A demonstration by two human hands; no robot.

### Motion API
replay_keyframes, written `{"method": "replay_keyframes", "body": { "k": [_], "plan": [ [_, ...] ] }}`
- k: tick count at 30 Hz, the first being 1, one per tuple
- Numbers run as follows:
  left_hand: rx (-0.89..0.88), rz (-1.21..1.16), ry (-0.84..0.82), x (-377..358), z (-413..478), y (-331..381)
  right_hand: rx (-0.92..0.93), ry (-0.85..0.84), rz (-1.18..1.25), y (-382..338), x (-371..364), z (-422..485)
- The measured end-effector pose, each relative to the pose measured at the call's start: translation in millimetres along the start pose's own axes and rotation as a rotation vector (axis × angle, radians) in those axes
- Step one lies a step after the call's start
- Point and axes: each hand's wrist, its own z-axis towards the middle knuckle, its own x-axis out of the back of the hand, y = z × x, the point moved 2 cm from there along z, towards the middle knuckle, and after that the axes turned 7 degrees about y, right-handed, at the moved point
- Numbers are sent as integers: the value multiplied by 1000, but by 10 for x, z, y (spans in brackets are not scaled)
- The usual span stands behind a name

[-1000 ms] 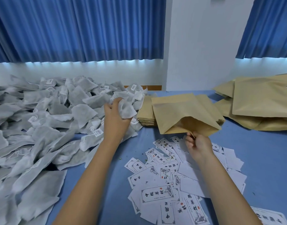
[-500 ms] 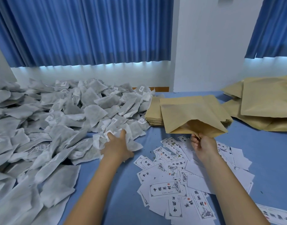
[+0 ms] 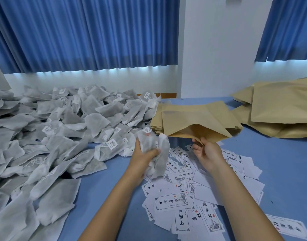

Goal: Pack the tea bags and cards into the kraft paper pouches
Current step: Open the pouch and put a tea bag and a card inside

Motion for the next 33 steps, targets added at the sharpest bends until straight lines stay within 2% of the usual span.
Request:
{"method": "replay_keyframes", "body": {
  "k": [1, 3, 5, 7, 9, 11, 13, 17, 18, 19, 21, 22, 23, 24, 26, 28, 31, 33],
  "plan": [
    [165, -170, -60, -13, -19, -23, 1, -3, 7, -4, -5, -8],
    [377, -322, -239, -27, -82, -17, 20, 1, -22, 0, -19, -18],
    [475, -350, -455, -76, -164, 29, 42, -11, -109, 52, -45, -28],
    [495, -319, -578, -184, -230, 111, 83, -14, -279, 107, -65, -50],
    [507, -243, -591, -334, -222, 166, 130, -19, -479, 131, -66, -55],
    [529, -222, -568, -501, -180, 214, 156, -44, -573, 133, -41, -46],
    [568, -321, -510, -626, -108, 269, 175, -62, -602, 124, -36, -68],
    [670, -655, -433, -781, 27, 416, 136, -121, -494, 183, -129, -95],
    [612, -613, -414, -830, 51, 428, 137, -108, -480, 192, -136, -90],
    [490, -466, -354, -879, 103, 410, 135, -110, -446, 201, -128, -90],
    [112, 0, -135, -956, 212, 367, 161, -112, -487, 174, -93, -86],
    [-84, 214, -65, -993, 253, 371, 194, -106, -587, 154, -67, -96],
    [-225, 395, -43, -1033, 285, 381, 212, -89, -686, 138, -62, -92],
    [-292, 594, -26, -1058, 326, 383, 203, -79, -771, 143, -74, -103],
    [-275, 991, 72, -1068, 422, 359, 125, -94, -893, 168, -130, -139],
    [-195, 1242, 168, -1077, 495, 341, 85, -60, -937, 206, -165, -167],
    [-205, 1385, 147, -1217, 617, 370, 132, -53, -952, 217, -210, -249],
    [-241, 1296, 49, -1301, 740, 383, 179, -103, -836, 239, -253, -304]
  ]
}}
